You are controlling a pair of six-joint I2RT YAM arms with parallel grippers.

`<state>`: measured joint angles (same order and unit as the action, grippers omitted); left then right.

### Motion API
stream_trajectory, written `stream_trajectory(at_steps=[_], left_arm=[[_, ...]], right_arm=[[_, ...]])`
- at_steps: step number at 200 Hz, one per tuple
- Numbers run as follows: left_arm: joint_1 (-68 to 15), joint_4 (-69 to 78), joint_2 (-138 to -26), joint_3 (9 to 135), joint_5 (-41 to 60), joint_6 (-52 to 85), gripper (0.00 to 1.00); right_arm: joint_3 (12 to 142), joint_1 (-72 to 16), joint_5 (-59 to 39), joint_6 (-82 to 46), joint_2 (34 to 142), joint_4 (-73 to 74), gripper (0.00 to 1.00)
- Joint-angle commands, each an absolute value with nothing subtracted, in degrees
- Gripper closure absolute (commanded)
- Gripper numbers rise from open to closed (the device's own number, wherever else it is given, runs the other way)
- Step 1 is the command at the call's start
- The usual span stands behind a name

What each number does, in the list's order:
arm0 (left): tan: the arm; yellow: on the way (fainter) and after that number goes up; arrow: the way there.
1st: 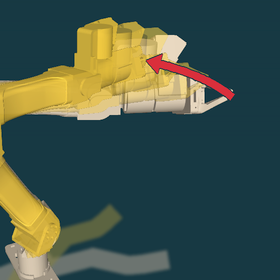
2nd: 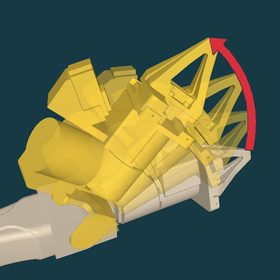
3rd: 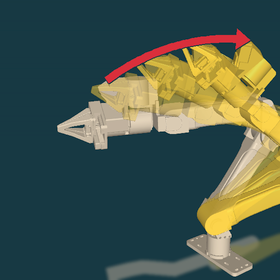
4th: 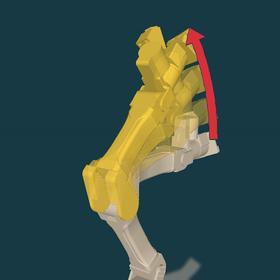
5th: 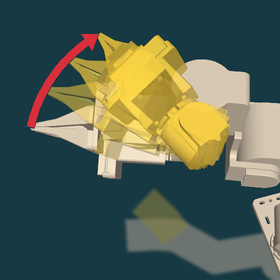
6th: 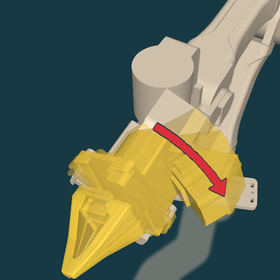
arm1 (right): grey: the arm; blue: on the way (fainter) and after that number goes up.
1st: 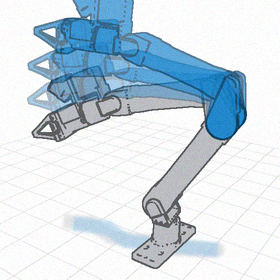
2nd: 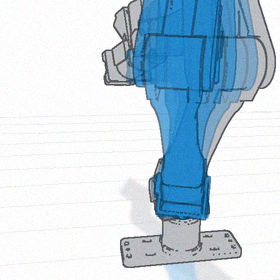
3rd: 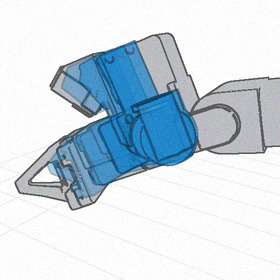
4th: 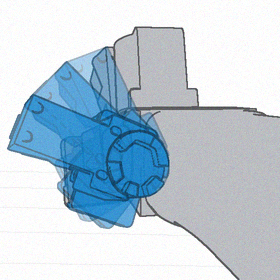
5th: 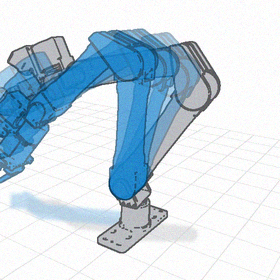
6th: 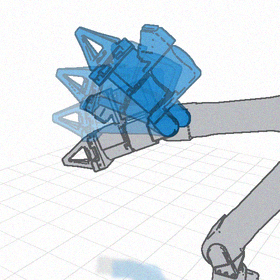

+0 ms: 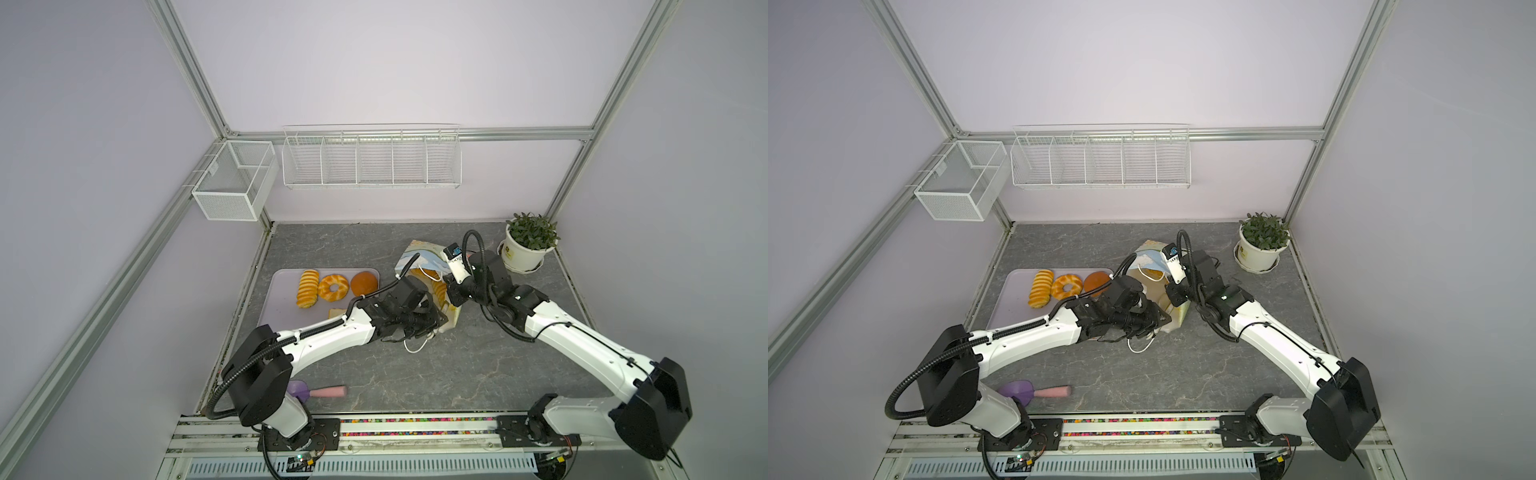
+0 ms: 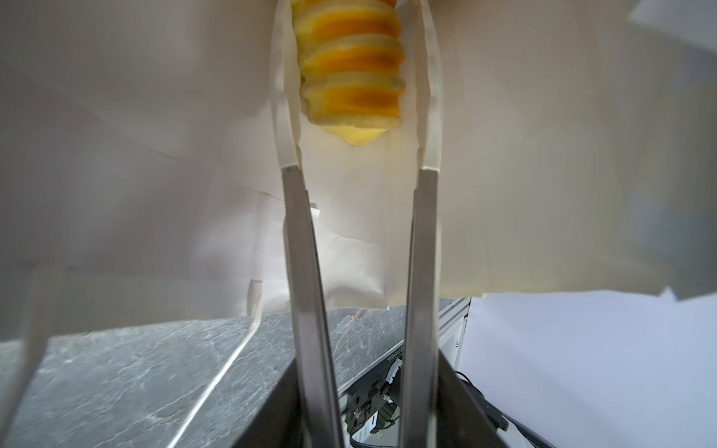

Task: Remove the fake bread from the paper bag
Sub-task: 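Close the tongs on the yellow spiral bread inside the bag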

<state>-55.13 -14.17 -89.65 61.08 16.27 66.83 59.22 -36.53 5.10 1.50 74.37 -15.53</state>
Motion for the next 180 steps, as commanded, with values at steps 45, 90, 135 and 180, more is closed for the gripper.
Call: stream_trajectory(at_steps=[45,90,135,180], left_arm=[[-54.3,-9.4,-91.5,61.7,19.4,67.1,0.62],[-53.7,-18.3,-88.8,63.2,17.0,62.7,0.87],[-53.6,-26.8,-84.7,64.8,13.4,57.8,1.0],[-53.6,-33.6,-80.6,64.8,10.1,55.0,1.0]], right_arm=[[59.6,-37.1,5.0,0.8,74.7,-14.9,0.93],[59.4,-37.1,5.8,1.0,74.5,-15.0,0.93],[59.6,-37.1,6.1,0.9,74.9,-15.1,0.93],[60.0,-37.1,6.7,0.6,75.3,-15.4,0.93]])
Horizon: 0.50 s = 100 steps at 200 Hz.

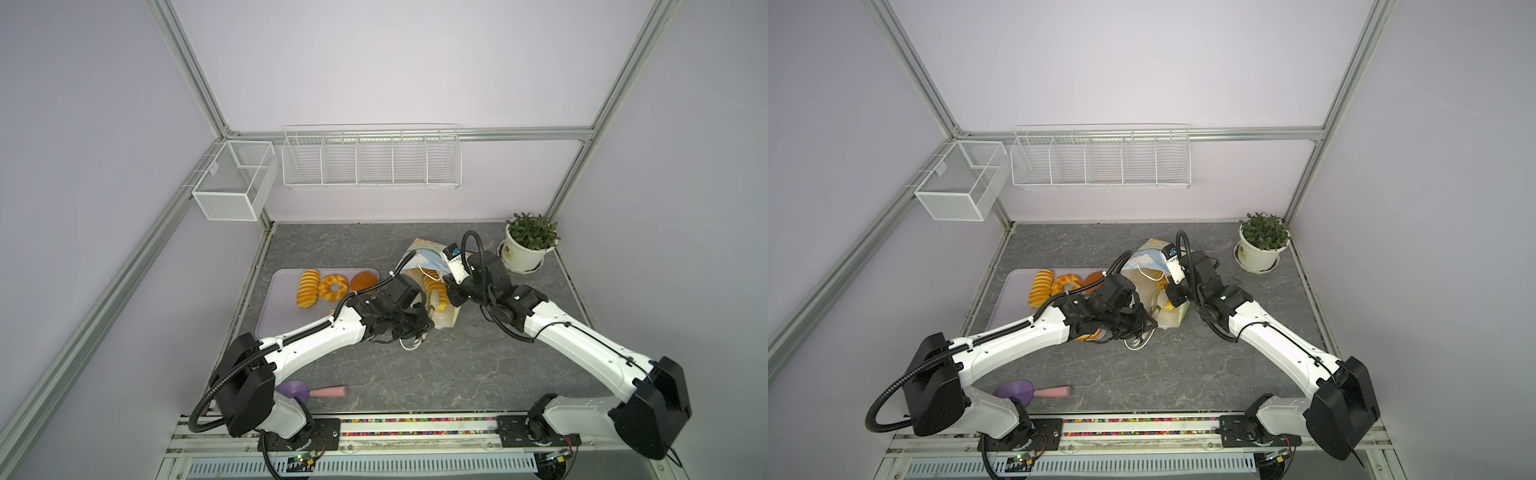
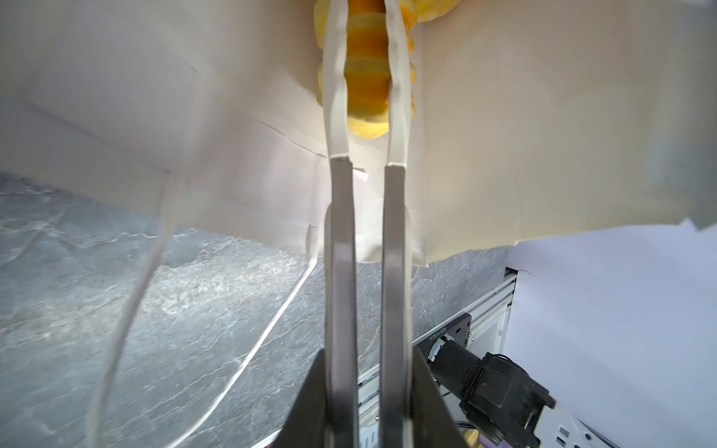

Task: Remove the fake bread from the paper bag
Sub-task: 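Close the tongs on the yellow spiral bread inside the bag, then lift the clamped spiral bread out of the bag toward the mat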

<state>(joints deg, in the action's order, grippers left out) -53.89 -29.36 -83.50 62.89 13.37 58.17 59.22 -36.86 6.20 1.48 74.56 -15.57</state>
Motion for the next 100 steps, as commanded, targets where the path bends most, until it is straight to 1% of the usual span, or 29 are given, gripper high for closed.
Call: stream_trajectory(at_steps=[1,44,100], left_arm=[[-53.6,-33.7,-80.5,64.8,10.0,55.0,1.0],[-53.6,-35.4,-77.7,63.2,9.1,53.1,1.0],[-53.6,-37.9,-74.4,63.7,8.2,47.2,1.0]], right_arm=[[60.0,-37.1,6.7,0.6,75.3,-15.4,0.93],[61.2,-37.2,7.5,-0.3,76.3,-16.0,0.93],[62.3,-37.2,7.8,-2.4,76.8,-16.1,0.93]])
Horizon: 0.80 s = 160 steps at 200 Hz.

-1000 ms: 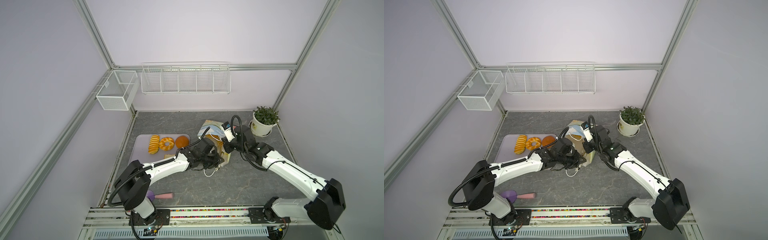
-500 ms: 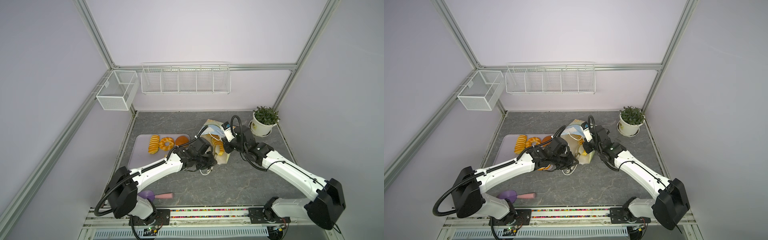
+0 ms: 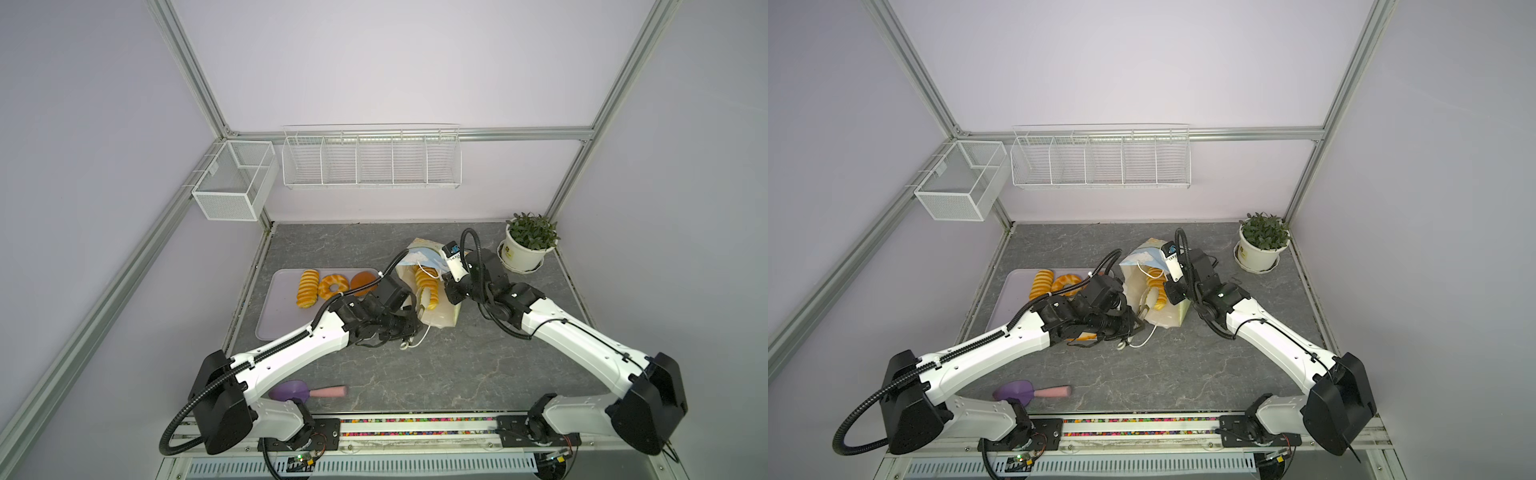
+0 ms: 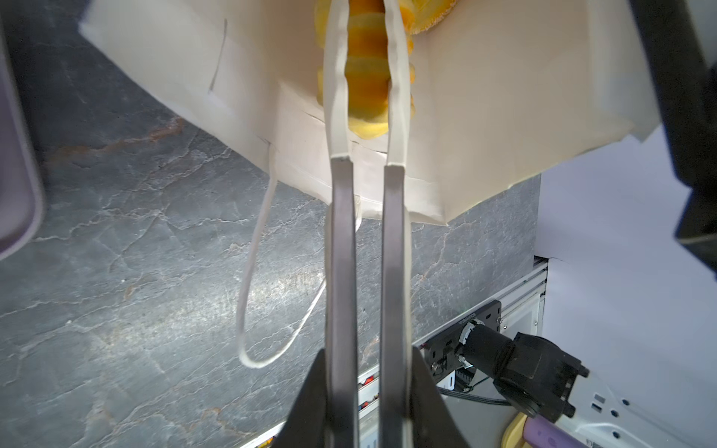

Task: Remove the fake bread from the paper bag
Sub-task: 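Lift the clamped spiral bread out of the bag toward the mat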

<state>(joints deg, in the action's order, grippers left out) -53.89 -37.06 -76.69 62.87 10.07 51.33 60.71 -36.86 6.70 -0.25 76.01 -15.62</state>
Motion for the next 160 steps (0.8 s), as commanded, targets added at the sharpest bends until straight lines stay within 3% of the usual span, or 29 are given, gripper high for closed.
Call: stream_trajectory(at_steps=[1,160], left_arm=[[-53.6,-38.0,-74.4,63.7,8.2,47.0,1.0],[-53.7,-40.7,-61.6,57.4,14.2,45.0,1.0]], right_arm=[[62.4,-37.2,7.8,-2.5,76.9,-16.1,0.93],[65.3,-37.1,8.4,-4.2,79.6,-17.0,0.93]])
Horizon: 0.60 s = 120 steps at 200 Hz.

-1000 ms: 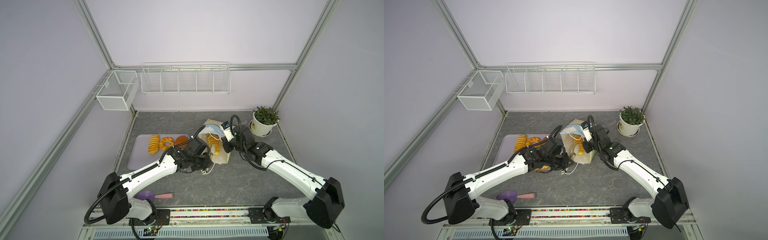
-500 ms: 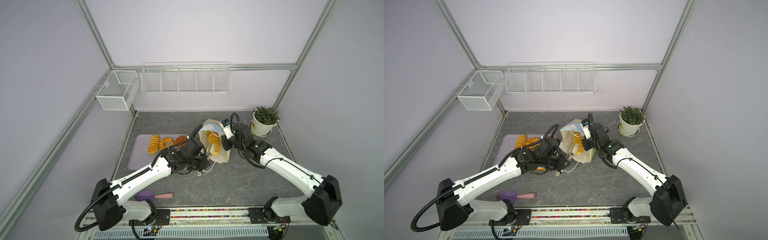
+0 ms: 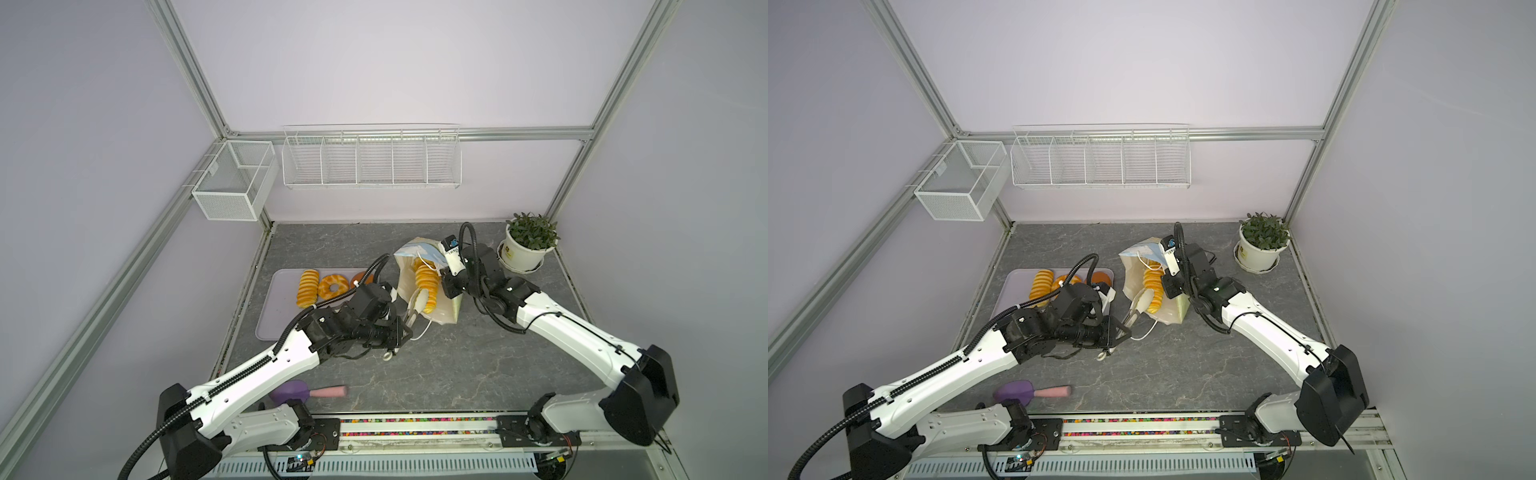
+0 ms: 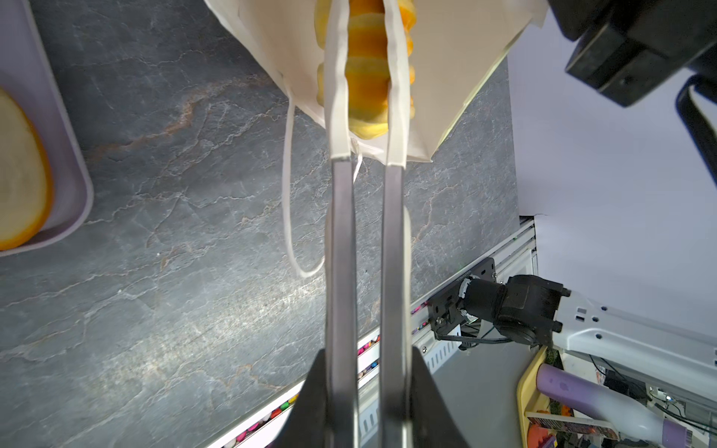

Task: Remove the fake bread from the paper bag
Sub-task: 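Lift the clamped spiral bread out of the bag toward the mat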

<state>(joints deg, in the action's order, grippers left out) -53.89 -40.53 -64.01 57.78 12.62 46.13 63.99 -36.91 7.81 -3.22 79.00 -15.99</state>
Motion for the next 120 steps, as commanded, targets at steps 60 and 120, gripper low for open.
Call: stream_trajectory(at_steps=[60,120], left_arm=[[-53.6,-46.2,-55.3,57.6,16.1,40.8,1.0],[-53.6,-50.1,-46.6,58.3,13.5,38.3,1.0]], right_arm=[[65.1,-37.1,9.2,-4.0,79.0,-17.7,0.93],[64.9,-36.8,9.2,-4.0,78.6,-17.6,0.93]])
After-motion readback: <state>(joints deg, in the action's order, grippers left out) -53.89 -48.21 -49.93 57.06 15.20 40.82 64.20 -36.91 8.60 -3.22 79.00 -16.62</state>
